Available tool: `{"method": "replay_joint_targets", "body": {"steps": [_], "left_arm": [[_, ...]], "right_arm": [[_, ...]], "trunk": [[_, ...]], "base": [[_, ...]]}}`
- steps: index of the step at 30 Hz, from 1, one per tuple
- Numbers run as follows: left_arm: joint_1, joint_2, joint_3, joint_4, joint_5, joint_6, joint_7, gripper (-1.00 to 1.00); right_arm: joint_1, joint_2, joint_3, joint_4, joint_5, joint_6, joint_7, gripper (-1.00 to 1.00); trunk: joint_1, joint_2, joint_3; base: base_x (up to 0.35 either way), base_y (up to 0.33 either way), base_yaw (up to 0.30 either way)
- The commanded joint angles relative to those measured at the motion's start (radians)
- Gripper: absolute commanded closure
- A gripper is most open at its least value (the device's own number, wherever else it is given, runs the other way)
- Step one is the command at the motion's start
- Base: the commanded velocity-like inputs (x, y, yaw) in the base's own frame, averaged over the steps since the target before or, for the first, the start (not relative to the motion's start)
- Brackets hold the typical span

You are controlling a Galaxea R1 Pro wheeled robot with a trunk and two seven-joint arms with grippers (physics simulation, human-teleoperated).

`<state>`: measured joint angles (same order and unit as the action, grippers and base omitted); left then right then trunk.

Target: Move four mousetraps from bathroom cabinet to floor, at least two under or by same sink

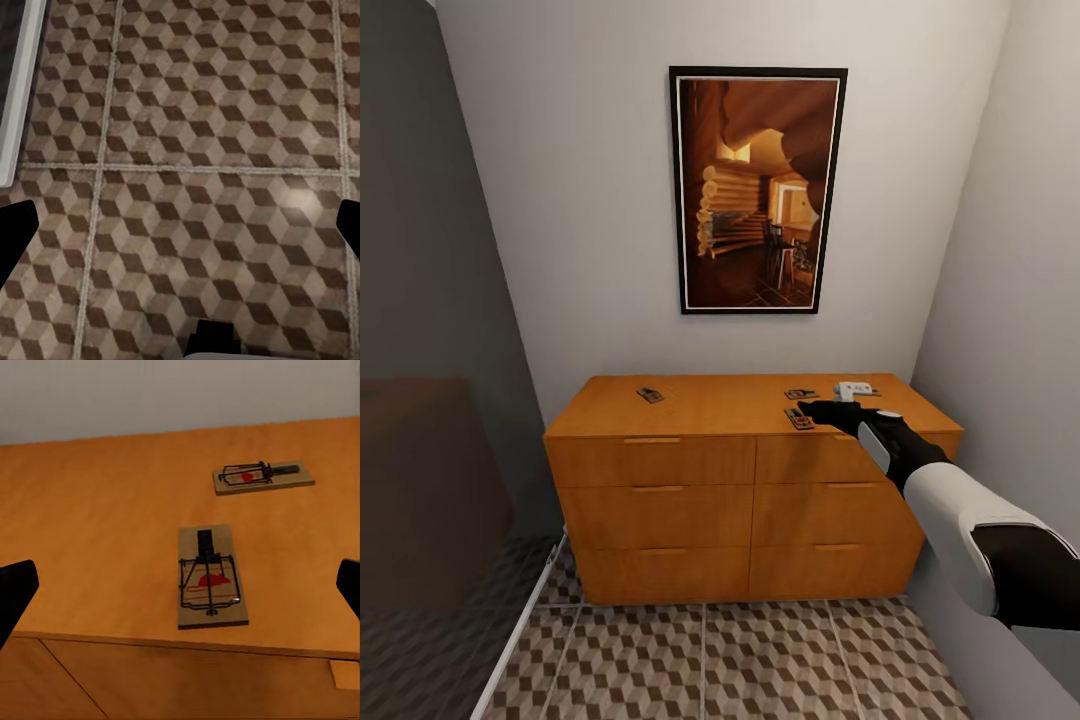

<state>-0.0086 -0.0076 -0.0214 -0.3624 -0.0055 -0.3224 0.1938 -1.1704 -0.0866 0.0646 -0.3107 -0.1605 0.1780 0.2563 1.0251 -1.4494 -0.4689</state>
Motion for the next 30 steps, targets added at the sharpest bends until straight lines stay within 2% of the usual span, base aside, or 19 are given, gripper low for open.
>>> {"method": "replay_joint_targets", "body": {"steps": [1, 9, 16, 24, 30], "left_arm": [[-0.001, 0.0, -0.002, 0.001, -0.001, -0.003, 0.006, -1.0], [-0.001, 0.0, -0.003, 0.001, -0.001, -0.003, 0.006, -1.0], [-0.001, 0.0, -0.003, 0.001, -0.001, -0.003, 0.006, -1.0], [-0.001, 0.0, -0.003, 0.001, -0.001, -0.003, 0.006, -1.0], [-0.001, 0.0, -0.003, 0.0, -0.001, -0.003, 0.005, -1.0]], "right_arm": [[0.0, -0.002, 0.006, 0.002, -0.014, 0.005, 0.001, -1.0], [0.0, -0.003, 0.006, 0.008, -0.017, 0.002, 0.001, -1.0], [0.0, -0.007, 0.007, 0.023, -0.011, -0.032, -0.008, -1.0], [0.0, -0.036, 0.01, 0.036, -0.007, -0.041, -0.012, -1.0], [0.0, -0.04, 0.011, 0.039, 0.02, -0.041, -0.013, -1.0]], "trunk": [[0.0, -0.001, -0.001], [0.0, -0.001, -0.001], [0.0, -0.001, -0.001], [0.0, -0.001, -0.001], [0.0, -0.001, -0.001]], "base": [[0.0, 0.0, 0.0], [0.0, 0.0, 0.0], [0.0, 0.0, 0.0], [0.0, 0.0, 0.0], [0.0, 0.0, 0.0]]}}
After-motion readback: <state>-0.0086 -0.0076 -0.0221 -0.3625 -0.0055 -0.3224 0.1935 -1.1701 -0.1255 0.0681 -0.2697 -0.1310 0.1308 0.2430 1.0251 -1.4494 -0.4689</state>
